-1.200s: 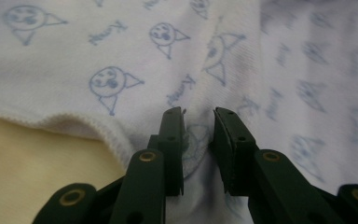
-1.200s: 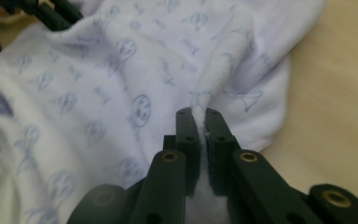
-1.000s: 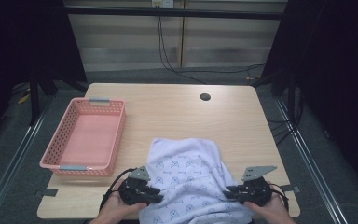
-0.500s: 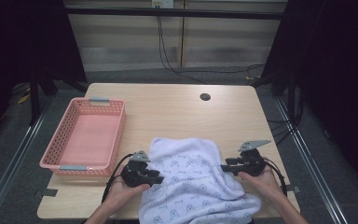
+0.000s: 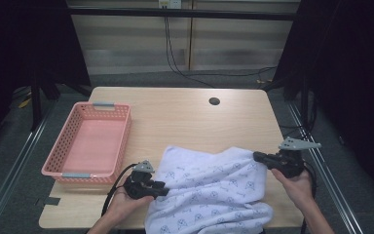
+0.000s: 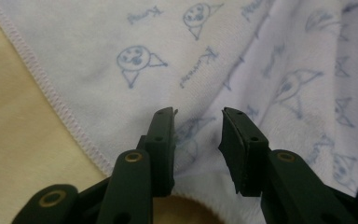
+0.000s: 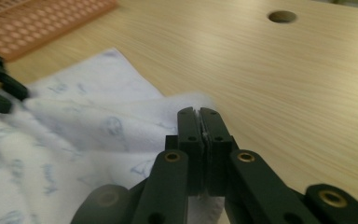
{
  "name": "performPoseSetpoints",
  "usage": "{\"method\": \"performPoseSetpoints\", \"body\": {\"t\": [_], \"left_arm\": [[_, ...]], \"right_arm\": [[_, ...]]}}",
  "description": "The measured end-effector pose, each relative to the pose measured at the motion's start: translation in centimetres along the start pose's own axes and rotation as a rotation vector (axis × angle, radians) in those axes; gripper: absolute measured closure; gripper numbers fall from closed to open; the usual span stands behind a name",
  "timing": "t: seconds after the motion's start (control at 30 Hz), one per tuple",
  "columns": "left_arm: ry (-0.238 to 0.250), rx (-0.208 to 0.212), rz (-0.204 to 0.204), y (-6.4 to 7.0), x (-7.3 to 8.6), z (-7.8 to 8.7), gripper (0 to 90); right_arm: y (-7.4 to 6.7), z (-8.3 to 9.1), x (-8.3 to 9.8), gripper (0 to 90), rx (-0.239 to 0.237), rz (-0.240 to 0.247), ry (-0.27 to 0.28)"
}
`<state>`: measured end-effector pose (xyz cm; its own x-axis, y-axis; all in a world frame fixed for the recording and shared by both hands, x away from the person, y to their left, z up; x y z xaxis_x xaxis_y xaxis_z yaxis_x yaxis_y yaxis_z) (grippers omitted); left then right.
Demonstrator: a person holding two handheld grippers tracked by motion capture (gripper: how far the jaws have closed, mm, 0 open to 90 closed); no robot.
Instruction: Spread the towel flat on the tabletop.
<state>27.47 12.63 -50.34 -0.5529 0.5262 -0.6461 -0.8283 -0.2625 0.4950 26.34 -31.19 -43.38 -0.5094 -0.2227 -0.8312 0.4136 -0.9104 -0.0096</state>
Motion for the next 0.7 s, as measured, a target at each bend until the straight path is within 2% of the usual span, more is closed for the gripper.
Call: {"method": "performPoseSetpoints", "body": {"t": [0.03, 0.1, 0.13, 0.17, 0.23, 0.27, 0.3, 0.37, 0.43, 0.5, 0.57, 0.6, 0.63, 0.67, 0.7], "left_arm": [[-0.016, 0.007, -0.009, 0.5, 0.2, 0.0, 64.7], [-0.032, 0.02, -0.009, 1.4, 0.8, 0.0, 64.7], [-0.038, 0.029, -0.006, 1.6, 0.9, 0.1, 64.7], [-0.05, 0.044, 0.01, 2.0, 1.2, 0.2, 64.7], [-0.064, 0.047, 0.003, 2.7, 1.7, 0.2, 65.1], [-0.065, 0.078, 0.005, 2.9, 1.9, 0.3, 65.1], [-0.066, 0.068, -0.001, 3.1, 2.1, 0.4, 65.0], [-0.037, 0.081, -0.02, 3.0, 2.0, 0.6, 63.2], [0.019, 0.042, -0.02, 2.5, 1.4, 1.1, 61.8], [0.073, -0.011, -0.012, 1.5, 0.3, 1.5, 60.2], [0.091, -0.05, -0.017, 0.7, -0.4, 1.4, 60.4], [0.082, -0.076, -0.006, -0.1, -1.0, 0.9, 60.4], [0.071, -0.081, -0.01, -0.7, -1.6, 0.6, 60.4], [0.064, -0.11, -0.02, -1.3, -2.0, 0.4, 60.1], [0.079, -0.136, -0.002, -1.9, -2.3, 0.3, 59.3]], "right_arm": [[-0.2, 0.3, 0.0, 89.0, -0.017, 0.005, -0.002], [-1.5, 0.2, 0.8, 88.9, -0.05, 0.066, -0.059], [-2.3, -0.1, 1.6, 88.8, -0.071, 0.096, -0.092], [-2.8, -0.4, 2.1, 88.7, -0.088, 0.104, -0.116], [-4.2, -1.1, 3.6, 88.4, -0.137, 0.134, -0.169], [-4.8, -1.5, 4.3, 88.1, -0.151, 0.146, -0.195], [-5.2, -1.8, 4.9, 87.7, -0.158, 0.162, -0.218], [-5.4, -2.0, 5.4, 85.6, -0.173, 0.157, -0.215], [-5.2, -1.9, 5.0, 81.5, -0.174, 0.155, -0.218], [-5.3, -2.1, 5.0, 78.4, -0.197, 0.151, -0.227], [-5.6, -2.2, 4.8, 78.6, -0.206, 0.172, -0.217], [-5.7, -2.2, 4.7, 80.2, -0.21, 0.176, -0.215], [-5.7, -2.1, 4.5, 83.3, -0.217, 0.169, -0.212], [-5.8, -2.2, 4.4, 86.4, -0.223, 0.164, -0.208], [-5.8, -2.1, 4.4, 87.8, -0.213, 0.17, -0.204]]}}
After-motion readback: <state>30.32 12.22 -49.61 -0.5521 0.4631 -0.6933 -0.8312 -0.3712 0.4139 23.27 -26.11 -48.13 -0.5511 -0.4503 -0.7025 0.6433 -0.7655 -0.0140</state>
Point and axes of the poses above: each handheld gripper's, and its own axes: z roughly backward along the jaws, x roughly out of its underside, y roughly to its right, the point moved 1 cm from there along -z, roughly forward along the jaws, and after that the axes turned 14 degrees about x, right-handed, at the moved point
